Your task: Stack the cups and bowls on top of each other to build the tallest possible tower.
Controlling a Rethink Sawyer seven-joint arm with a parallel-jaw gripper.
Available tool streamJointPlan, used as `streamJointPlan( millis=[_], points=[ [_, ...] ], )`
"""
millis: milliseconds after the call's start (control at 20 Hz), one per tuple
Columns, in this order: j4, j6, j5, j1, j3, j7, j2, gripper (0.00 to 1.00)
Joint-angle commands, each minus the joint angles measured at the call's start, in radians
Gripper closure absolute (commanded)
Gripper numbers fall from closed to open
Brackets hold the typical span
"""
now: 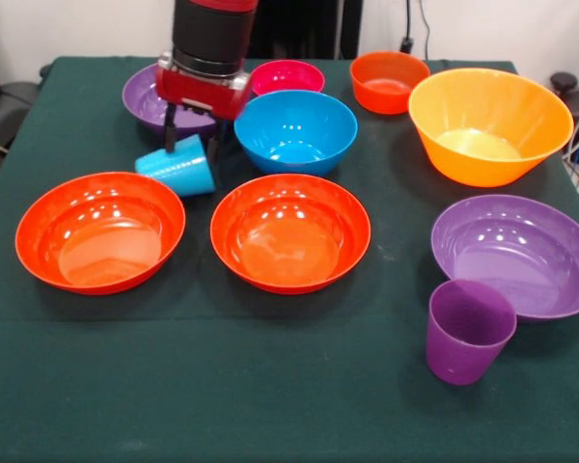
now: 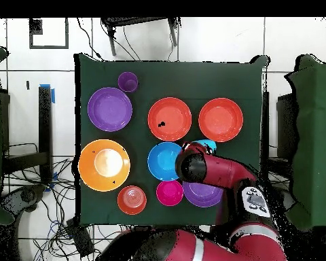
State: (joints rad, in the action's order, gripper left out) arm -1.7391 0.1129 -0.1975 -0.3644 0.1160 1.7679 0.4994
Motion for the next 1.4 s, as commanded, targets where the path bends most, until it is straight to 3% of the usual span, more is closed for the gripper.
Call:
streamJointPlan(
  millis=[50,400,550,650,800,900,1000,1400],
  points=[
    [0.027,0.028,-0.108,-0.045,-0.111,-0.026,-0.042,0.00],
    [0.010,-0.009,-0.170,-0.073,-0.114,-0.009,-0.042,0.00],
    [0.034,0.001,-0.185,-0.050,-0.090,-0.004,-0.052,0.00],
    [0.060,0.021,-0.195,-0.011,-0.050,0.000,-0.066,0.00],
    [0.102,-0.010,-0.203,0.096,0.074,0.055,-0.113,0.00],
    [0.150,-0.047,-0.179,0.204,0.199,0.123,-0.183,0.00],
    [0.176,-0.071,-0.154,0.256,0.263,0.154,-0.230,0.00],
    [0.211,-0.132,-0.090,0.346,0.389,0.182,-0.343,0.00]
  ],
)
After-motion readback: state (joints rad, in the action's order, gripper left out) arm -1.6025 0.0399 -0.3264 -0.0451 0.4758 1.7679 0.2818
